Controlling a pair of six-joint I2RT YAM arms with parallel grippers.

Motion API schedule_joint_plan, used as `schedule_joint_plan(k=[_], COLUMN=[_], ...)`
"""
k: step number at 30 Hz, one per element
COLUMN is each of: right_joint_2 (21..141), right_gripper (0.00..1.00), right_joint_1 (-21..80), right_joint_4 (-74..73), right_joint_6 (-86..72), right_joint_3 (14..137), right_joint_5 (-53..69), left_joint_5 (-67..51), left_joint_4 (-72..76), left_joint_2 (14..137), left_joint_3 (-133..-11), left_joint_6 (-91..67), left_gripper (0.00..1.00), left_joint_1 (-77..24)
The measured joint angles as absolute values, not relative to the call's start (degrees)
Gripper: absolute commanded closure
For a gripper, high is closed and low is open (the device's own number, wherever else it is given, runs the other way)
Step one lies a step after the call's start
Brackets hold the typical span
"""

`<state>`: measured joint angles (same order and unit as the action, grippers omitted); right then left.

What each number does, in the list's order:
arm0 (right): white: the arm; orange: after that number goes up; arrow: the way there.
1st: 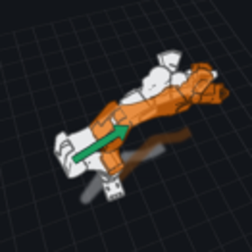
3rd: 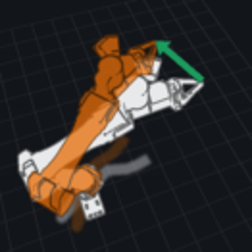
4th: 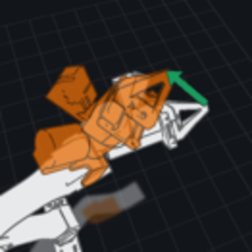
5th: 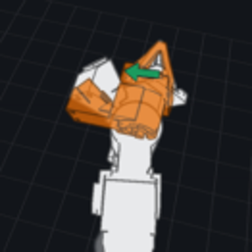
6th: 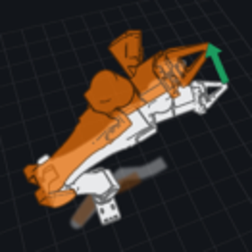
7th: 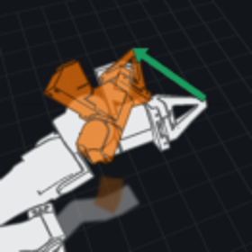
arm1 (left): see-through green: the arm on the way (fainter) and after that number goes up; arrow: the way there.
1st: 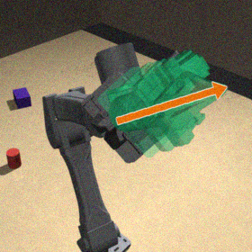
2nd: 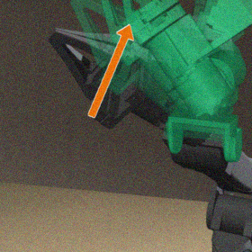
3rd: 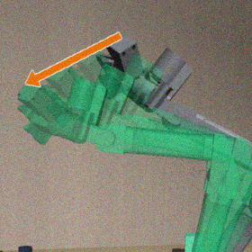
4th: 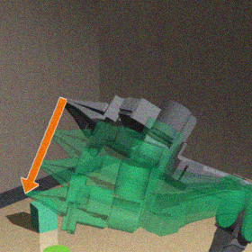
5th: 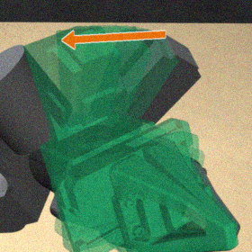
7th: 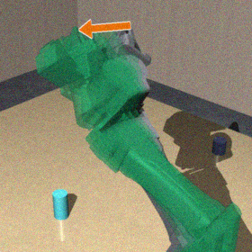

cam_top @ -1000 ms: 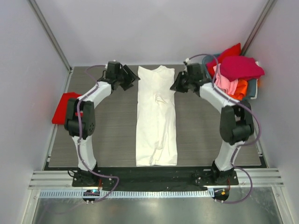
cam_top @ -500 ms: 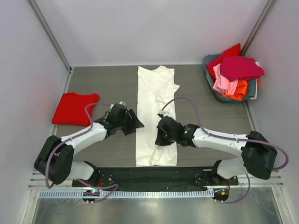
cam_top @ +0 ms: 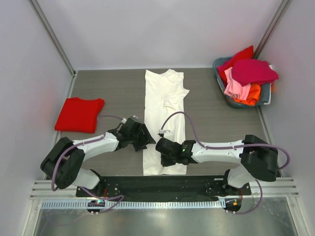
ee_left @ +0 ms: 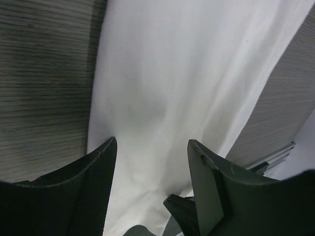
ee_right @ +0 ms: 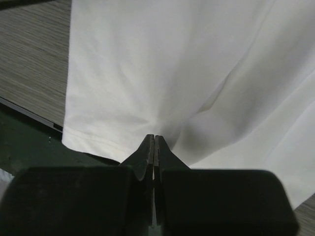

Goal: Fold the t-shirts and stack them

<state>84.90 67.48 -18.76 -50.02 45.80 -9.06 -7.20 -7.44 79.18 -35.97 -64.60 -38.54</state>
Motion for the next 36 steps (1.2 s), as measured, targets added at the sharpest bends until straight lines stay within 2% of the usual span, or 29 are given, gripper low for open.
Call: schedule_joint_plan(k=[5,10,13,14,23,30,36], right_joint_2=[84.07,76.27,72.03,71.26,72.34,74.11,76.44], right_gripper=[0.99,0.98,0.89,0.82,0.62,0.62,0.73], right_joint_1=[68.95,69.80,70.13,70.17,72.58,75.33,75.33], right_joint_4=[-22.98,-26.74,-27.99,-28.16,-26.72,-21.43,-18.35], right_joint_6=[-51.90,-54.00,-54.87,-55.05,-56.29,-57.69,-57.56], right_joint_3=[45.04,41.15,40.29,40.27,40.27,39.83,40.34], right_joint_5=[-11.77,-13.23,-13.69,-13.85,-14.46,-14.52,-14.46], left_joint_5=[-6.59,-6.02,-5.76,-5.56,-4.49,-4.08,-4.10], left_joint_4=[-6.96,-7.16,-7.31,-7.60,-13.37,-17.82,-19.27], left_joint_2=[82.72,83.15,82.85,82.54,72.47,63.81,60.31], left_joint_3=[-36.42,-36.95,-36.97,-36.97,-36.95,-36.60,-31.68], left_joint_6=[-65.87,-65.87,-65.60,-65.39,-63.77,-63.64,-64.40], left_gripper=[0.38,0.38,0.36,0.35,0.34,0.37,0.41], left_joint_1=[-38.57,-38.61,-38.65,-38.68,-39.40,-41.19,-43.24])
